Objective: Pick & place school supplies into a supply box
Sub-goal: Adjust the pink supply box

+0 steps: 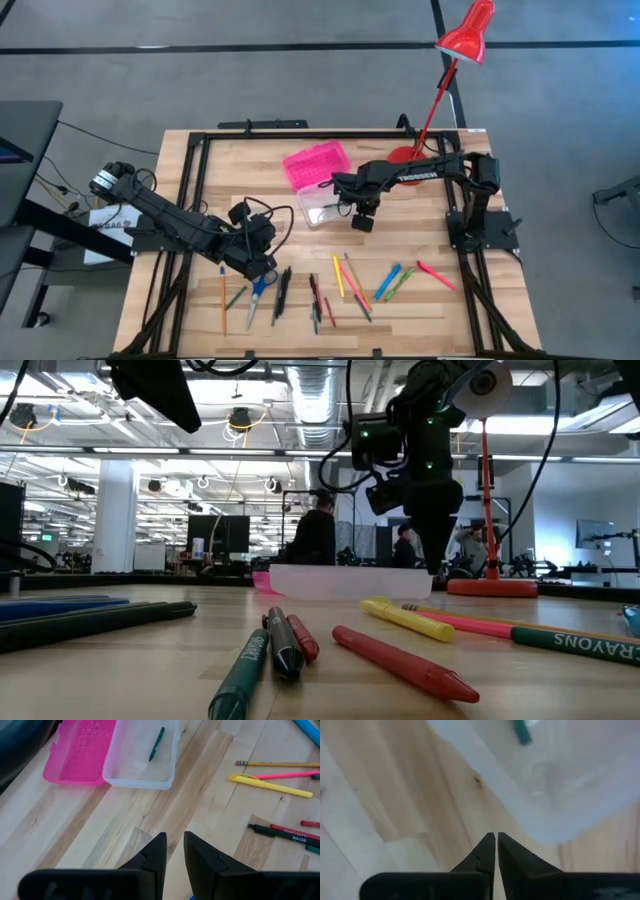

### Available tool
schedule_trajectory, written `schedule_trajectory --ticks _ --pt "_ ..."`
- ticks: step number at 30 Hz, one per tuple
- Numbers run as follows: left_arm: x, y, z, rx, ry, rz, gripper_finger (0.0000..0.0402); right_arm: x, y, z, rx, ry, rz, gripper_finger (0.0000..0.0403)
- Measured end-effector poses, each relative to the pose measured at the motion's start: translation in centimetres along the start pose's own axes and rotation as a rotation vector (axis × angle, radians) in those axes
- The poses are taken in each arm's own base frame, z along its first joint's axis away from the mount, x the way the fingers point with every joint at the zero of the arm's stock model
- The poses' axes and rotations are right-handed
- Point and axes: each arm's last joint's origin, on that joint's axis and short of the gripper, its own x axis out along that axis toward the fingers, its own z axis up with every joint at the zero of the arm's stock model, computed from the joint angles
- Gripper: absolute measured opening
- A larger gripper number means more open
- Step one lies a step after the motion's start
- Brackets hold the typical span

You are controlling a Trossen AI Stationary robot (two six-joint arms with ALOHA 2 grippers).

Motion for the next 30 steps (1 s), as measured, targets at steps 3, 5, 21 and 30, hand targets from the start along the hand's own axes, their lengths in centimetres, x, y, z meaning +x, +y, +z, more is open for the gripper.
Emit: schedule_trajectory --ticks 3,5,21,30 --pt "0.0 0.0 0.0 0.000 -0.005 0.005 0.0061 0.0 0.7 -0.2 -0.022 0.016 -0.001 0.0009" --pt "0.0 0.0 0.0 0.000 -0.005 0.005 0.0061 0.0 0.8 -0.9 -0.046 0.082 -0.007 0.0007" --pt "0.0 -0.1 0.0 -0.023 0.017 -0.022 0.0061 -0.2 -3.6 -0.2 0.028 0.023 -0.178 0.0000" --pt "0.0 0.0 0.0 -0.019 0.007 -0.006 0.0061 -0.1 -1.8 0.0 -0.043 0.006 -0.097 0.0000"
